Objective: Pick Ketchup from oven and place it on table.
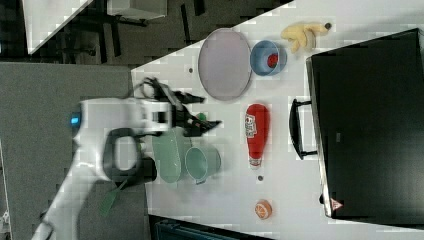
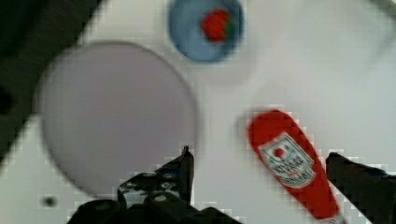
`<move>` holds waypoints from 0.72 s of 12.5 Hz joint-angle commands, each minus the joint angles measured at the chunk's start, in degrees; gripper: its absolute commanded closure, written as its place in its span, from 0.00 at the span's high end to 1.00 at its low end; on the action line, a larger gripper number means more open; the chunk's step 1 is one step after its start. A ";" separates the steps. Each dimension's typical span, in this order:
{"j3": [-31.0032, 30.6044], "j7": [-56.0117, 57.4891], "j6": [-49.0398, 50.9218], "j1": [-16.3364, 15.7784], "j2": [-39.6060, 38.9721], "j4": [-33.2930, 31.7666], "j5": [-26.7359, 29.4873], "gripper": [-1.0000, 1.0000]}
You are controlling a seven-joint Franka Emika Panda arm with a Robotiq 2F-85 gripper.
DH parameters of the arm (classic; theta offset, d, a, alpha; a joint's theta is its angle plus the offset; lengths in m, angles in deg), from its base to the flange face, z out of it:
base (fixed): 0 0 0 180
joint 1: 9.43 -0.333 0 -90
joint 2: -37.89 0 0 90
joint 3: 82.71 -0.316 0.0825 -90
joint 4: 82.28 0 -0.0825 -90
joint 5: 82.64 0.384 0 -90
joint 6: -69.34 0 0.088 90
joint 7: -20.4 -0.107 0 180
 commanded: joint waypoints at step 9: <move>0.26 -0.73 31.63 -0.35 2.04 21.17 -0.22 1.00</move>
